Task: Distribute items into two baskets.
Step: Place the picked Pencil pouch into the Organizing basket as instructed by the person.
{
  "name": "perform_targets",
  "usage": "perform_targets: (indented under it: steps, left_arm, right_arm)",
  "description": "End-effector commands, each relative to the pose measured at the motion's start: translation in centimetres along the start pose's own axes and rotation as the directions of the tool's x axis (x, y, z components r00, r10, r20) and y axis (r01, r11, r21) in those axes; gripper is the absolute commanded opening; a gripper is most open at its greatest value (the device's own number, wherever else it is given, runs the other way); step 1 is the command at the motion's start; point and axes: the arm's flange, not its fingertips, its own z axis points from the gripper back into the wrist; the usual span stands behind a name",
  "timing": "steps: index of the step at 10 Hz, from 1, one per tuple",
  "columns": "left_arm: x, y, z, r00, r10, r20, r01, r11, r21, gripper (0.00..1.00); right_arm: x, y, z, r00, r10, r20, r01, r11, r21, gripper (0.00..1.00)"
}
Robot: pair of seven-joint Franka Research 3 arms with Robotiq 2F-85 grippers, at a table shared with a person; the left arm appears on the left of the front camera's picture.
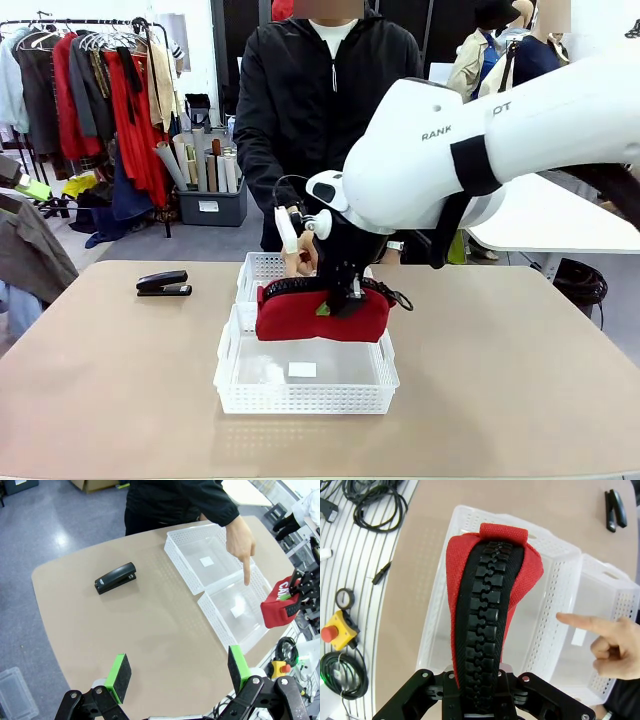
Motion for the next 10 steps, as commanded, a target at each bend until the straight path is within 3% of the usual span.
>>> perform_targets:
  steps: [1, 5, 10]
  left_arm:
    - [0.0, -0.1, 0.0, 1.000, -0.001, 0.002, 0.001, 1.000, -0.005, 1.00]
    - [0.0, -0.1, 0.0, 1.000, -0.001, 0.002, 0.001, 1.000, -0.005, 1.00]
    - [0.0, -0.1, 0.0, 1.000, -0.001, 0.002, 0.001, 1.000, -0.005, 1.00]
  right_arm:
    - [0.7, -0.7, -0.8, 1.000, -0.028, -0.013, 0.027, 0.998, -0.052, 0.00]
    - [-0.5, -0.5, -5.2, 0.998, -0.052, -0.028, 0.051, 0.999, -0.002, 0.00]
    - [-1.9, -1.1, -8.4, 0.997, -0.067, -0.034, 0.066, 0.997, -0.031, 0.00]
